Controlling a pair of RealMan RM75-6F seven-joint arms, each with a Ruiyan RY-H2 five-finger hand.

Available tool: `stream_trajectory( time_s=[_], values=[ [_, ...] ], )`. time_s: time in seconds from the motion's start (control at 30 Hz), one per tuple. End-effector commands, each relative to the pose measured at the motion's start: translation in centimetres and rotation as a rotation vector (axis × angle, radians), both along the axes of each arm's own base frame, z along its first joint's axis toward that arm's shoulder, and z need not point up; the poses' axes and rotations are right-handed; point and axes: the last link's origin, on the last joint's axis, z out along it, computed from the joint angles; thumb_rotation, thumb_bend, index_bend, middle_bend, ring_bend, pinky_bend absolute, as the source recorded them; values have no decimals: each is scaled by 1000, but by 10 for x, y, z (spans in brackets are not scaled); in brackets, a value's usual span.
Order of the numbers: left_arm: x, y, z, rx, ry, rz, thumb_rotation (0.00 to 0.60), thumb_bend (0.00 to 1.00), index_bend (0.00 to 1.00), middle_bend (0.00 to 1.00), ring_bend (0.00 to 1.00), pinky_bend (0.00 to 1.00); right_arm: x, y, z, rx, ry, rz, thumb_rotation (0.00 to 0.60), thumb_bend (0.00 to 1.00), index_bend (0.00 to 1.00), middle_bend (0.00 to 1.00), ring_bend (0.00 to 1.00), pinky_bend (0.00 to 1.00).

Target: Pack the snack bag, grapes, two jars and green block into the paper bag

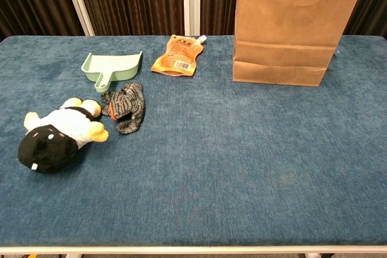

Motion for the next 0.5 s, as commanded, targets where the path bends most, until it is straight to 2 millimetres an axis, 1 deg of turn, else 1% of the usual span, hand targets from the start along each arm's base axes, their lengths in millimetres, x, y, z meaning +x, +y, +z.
stream_trajectory(
  time_s=[0.03, 0.17, 0.23, 0.3, 0.4, 0.5],
  values=[
    [0, 1, 0, 8, 22, -1, 600, 31, 204, 240, 184, 177, -49, 71, -18, 77, -28, -61, 600, 170, 34, 213, 122, 324],
    [3, 2, -1, 15, 30, -6, 600, 31, 204, 240, 184, 177, -82, 112, -27, 80, -54, -169, 600, 170, 0, 136, 22, 207],
    [4, 2, -1, 17, 34, -8, 600, 31, 204, 240, 184, 177, -91, 125, -28, 76, -63, -204, 600, 172, 0, 110, 1, 161],
    [5, 1, -1, 27, 42, -11, 600, 31, 204, 240, 184, 177, -97, 137, -28, 72, -83, -229, 600, 175, 0, 102, 0, 142],
    [7, 1, 0, 49, 49, -16, 600, 31, 204, 240, 184, 177, -104, 149, -28, 68, -97, -260, 600, 176, 0, 95, 0, 125],
    [8, 2, -1, 52, 52, -18, 600, 31, 204, 240, 184, 177, -108, 151, -28, 72, -91, -271, 600, 176, 0, 91, 0, 121]
  ],
)
